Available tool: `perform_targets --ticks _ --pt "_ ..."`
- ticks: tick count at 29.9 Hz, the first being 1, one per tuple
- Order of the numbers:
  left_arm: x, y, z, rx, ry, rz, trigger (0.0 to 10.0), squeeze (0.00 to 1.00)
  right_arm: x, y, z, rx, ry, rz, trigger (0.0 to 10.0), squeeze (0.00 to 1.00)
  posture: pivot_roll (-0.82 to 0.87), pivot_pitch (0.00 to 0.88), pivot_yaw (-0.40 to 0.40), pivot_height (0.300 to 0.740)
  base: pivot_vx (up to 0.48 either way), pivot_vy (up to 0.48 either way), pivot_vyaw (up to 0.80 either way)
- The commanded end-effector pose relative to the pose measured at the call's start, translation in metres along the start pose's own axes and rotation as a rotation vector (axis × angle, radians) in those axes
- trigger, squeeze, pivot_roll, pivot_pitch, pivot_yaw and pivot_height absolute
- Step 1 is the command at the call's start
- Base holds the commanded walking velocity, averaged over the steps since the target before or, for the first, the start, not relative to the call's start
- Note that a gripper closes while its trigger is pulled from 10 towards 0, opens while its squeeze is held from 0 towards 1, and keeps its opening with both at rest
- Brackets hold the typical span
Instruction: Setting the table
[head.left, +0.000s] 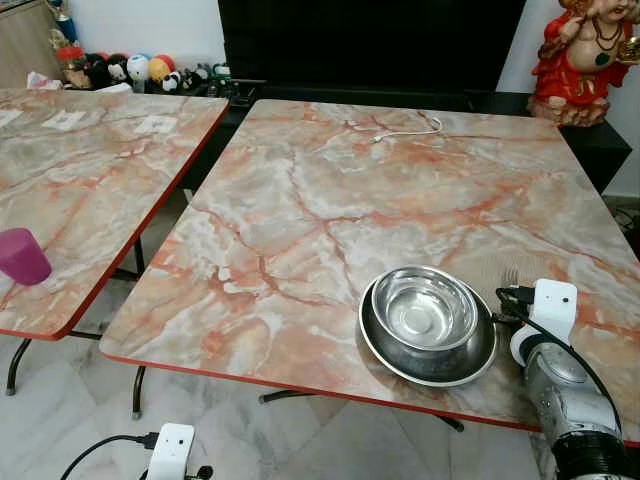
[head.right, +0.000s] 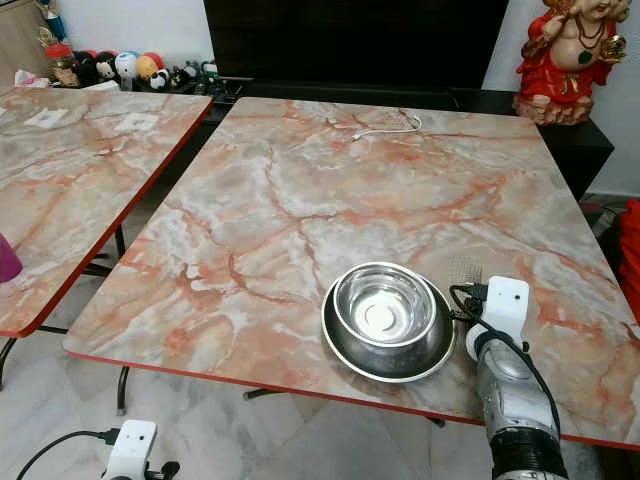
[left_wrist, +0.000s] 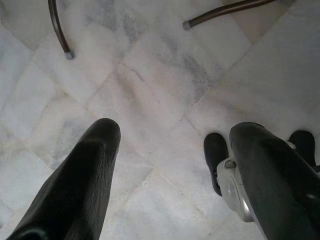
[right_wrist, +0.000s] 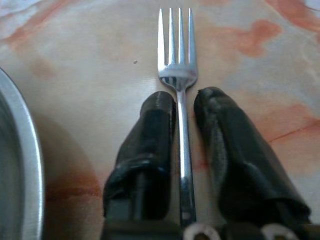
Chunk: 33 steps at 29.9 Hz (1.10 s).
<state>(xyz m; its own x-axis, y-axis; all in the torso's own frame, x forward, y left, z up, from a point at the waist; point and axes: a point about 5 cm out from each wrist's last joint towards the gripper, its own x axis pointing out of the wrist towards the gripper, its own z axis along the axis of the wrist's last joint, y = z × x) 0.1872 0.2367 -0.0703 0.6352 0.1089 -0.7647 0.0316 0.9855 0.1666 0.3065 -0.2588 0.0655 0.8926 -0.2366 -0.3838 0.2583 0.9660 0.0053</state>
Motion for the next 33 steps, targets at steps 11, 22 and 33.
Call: perform_targets --ticks 11,22,33 --pt "-0.001 0.004 -0.003 0.017 0.011 0.005 10.0 0.00 -0.001 -0.003 -0.001 0.029 -0.023 -0.026 10.0 0.00 0.05 0.045 -0.010 0.740 0.000 0.000 0.00" --pt "-0.001 0.004 -0.002 0.017 0.010 0.005 10.0 0.00 -0.002 -0.001 0.021 0.063 -0.164 -0.028 10.0 0.00 0.05 0.046 -0.010 0.740 0.000 0.000 0.00" --pt "-0.001 0.005 -0.002 0.003 0.003 0.009 10.0 0.00 -0.025 0.004 0.055 0.064 -0.515 -0.024 10.0 0.00 0.05 0.044 -0.014 0.740 0.000 0.000 0.00"
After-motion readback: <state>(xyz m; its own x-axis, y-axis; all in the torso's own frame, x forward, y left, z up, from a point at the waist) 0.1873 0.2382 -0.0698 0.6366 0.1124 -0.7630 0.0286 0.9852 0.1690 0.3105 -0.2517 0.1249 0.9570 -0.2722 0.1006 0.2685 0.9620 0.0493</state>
